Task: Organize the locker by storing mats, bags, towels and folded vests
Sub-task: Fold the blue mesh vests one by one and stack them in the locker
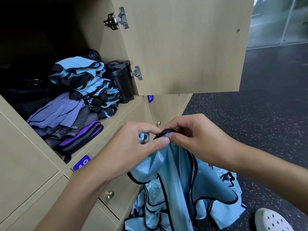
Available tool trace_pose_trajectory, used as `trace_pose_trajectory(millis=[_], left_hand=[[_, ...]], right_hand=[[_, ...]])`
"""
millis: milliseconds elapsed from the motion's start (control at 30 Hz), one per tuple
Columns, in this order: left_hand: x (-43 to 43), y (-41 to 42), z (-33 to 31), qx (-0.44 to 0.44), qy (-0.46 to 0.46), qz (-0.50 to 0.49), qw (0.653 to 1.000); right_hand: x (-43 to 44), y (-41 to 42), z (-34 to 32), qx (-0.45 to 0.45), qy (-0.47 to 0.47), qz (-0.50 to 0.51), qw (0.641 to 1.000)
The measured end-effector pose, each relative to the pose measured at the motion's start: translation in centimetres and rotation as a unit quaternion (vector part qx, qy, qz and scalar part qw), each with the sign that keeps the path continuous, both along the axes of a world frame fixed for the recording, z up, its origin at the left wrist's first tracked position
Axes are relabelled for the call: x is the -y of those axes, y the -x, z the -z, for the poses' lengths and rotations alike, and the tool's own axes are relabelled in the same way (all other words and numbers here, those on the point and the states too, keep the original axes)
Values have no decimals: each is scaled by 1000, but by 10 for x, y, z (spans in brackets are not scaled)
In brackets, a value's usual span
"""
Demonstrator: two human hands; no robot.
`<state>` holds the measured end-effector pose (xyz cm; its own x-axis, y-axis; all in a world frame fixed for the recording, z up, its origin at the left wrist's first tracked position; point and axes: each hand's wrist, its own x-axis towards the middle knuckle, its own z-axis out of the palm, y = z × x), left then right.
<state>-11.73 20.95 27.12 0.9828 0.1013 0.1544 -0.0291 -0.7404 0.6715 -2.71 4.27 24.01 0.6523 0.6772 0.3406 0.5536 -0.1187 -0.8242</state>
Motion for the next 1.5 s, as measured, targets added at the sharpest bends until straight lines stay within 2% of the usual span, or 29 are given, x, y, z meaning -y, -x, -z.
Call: trace_pose_trajectory(millis=[100,233,400,533,600,700,800,867,933,1167,1300,1400,1500], left_hand=[[-5,0,0,36,50,-1,998],[-13,5,-9,111,64,-48,991],[-27,8,-16,212,29,-184,959],[-37,8,-12,201,-31,-260,944],[-36,7,-8,201,-83,-244,945],[-21,8,-5,160,-88,-168,969],[-1,10,-1,66,-13,-52,996],[5,8,4,31,52,-4,998],[6,6,7,27,69,-20,997],[-5,6,0,135,2,-91,987],[-20,4,-2,176,-35,-159,971],[-31,4,-3,163,-69,-194,965],[-25,6,-2,114,-70,-128,983]], right_hand=[[-1,-1,-1,-12,8,3,1000],[-2,-4,1,-5,30,23,999],[0,-9,0,32,51,80,995],[1,-8,-3,63,50,99,992],[0,-7,-6,65,51,86,993],[-2,-3,-8,48,57,49,996],[-6,0,-10,43,56,26,997],[-7,1,-9,44,52,23,997],[-6,1,-8,40,54,25,997],[-4,-2,-9,99,53,102,988],[-1,-4,-10,108,64,114,986],[1,-5,-13,92,69,112,987],[1,-6,-18,76,60,80,992]])
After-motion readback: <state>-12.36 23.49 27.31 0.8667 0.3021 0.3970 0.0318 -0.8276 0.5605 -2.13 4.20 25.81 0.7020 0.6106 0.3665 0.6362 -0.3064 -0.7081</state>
